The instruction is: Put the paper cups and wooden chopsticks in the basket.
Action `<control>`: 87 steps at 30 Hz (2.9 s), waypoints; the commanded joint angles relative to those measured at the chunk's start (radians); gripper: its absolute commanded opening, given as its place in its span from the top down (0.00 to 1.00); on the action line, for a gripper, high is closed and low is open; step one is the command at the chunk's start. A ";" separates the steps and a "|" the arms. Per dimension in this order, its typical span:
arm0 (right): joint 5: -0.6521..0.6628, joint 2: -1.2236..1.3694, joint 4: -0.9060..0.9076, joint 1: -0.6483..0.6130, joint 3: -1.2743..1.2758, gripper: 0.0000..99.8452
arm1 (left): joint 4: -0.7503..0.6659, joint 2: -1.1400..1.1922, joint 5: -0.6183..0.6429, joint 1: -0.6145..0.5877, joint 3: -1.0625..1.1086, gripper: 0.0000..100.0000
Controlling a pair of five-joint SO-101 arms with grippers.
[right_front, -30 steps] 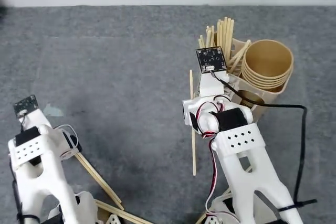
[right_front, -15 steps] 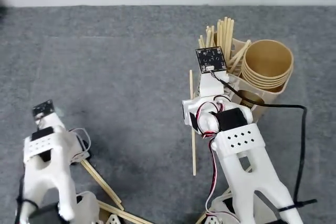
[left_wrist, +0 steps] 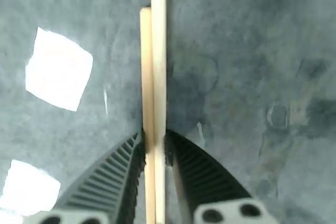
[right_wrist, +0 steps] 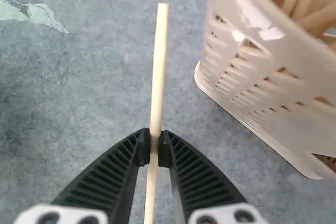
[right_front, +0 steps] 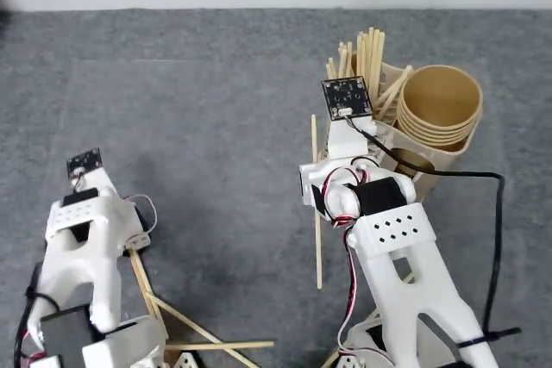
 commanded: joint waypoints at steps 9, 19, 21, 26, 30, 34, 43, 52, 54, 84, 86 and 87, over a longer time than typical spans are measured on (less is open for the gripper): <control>-0.003 -0.044 -0.013 0.015 -0.006 0.99 | -0.014 -0.117 0.149 0.153 -0.246 0.99; -0.002 -0.056 0.016 0.016 -0.008 0.99 | 0.130 -0.132 0.199 0.204 -0.595 0.99; 0.003 -0.088 0.015 0.016 -0.008 0.99 | 0.140 -0.132 0.199 0.204 -0.654 0.99; 0.072 -0.245 -0.010 0.016 -0.041 0.99 | 0.140 -0.132 0.199 0.204 -0.723 0.99; 0.144 -0.335 -0.044 0.018 -0.144 0.99 | 0.140 -0.132 0.199 0.218 -0.723 0.99; 0.210 -0.338 -0.153 0.084 -0.253 0.99 | 0.140 -0.138 0.199 0.219 -0.723 0.99; 0.241 -0.216 -0.533 0.251 -0.324 0.99 | 0.140 -0.132 0.199 0.219 -0.723 0.99; 0.183 -0.099 -0.789 0.257 -0.322 0.99 | 0.140 -0.132 0.199 0.216 -0.722 0.99; 0.160 -0.094 -0.806 0.257 -0.322 0.99 | 0.140 -0.132 0.199 0.218 -0.722 0.99; 0.147 -0.400 -0.113 -0.058 0.078 0.99 | 0.046 -0.132 0.247 0.390 -1.132 0.99; 0.147 -0.424 -0.117 -0.088 0.172 0.99 | -0.025 -0.132 0.249 0.419 -1.138 0.99; 0.147 -0.435 -0.130 -0.102 0.216 0.99 | -0.063 -0.132 0.249 0.434 -1.138 0.99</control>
